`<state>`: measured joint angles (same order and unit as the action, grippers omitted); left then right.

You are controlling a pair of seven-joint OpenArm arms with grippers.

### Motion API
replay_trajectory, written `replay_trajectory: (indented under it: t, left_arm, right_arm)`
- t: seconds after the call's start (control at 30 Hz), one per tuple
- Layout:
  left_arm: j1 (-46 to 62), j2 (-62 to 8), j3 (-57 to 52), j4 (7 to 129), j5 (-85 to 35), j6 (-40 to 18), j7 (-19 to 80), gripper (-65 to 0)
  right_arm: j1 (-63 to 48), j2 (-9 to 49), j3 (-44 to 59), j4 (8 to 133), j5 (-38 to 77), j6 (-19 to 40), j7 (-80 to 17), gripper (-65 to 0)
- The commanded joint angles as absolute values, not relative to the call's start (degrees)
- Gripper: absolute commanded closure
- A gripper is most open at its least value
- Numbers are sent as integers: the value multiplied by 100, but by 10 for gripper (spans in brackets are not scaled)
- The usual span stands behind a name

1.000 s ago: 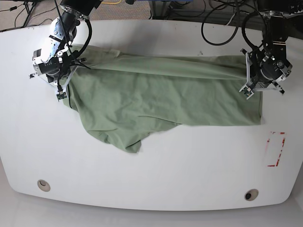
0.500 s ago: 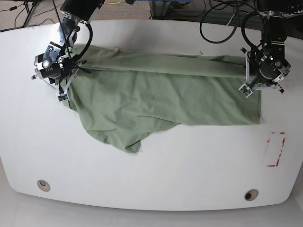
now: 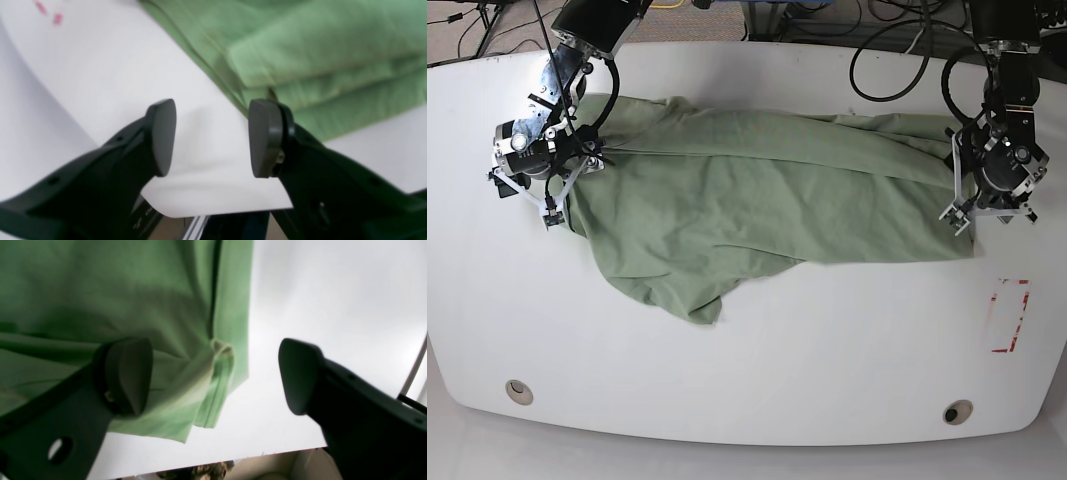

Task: Layout the t-shirt on the table in an organized manner, then fold the t-shirt properly
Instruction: 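Pull the shirt edge with both grippers to smooth it flat, then release the shirt and raise both grippers away from it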

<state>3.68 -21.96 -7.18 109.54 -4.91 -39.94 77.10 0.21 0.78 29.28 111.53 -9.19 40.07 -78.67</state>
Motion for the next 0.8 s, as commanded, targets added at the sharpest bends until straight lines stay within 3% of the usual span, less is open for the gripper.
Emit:
replay_trajectory:
  t: [0.0, 0.37, 0.77]
  left_arm:
    - [207, -2273, -760, 11046, -479, -4000, 7705, -329]
    - [312, -2273, -813, 11081, -497, -4000, 7705, -325]
    - [971, -2141, -1393, 11081, -505, -4000, 7688, -325]
  right_arm:
    - [84, 127, 2941, 11407, -945, 4000, -7908, -568]
    - [-224, 101, 3020, 11574, -901, 4000, -8000, -568]
    - [-796, 31, 3776, 11600, 470, 4000, -8000, -568]
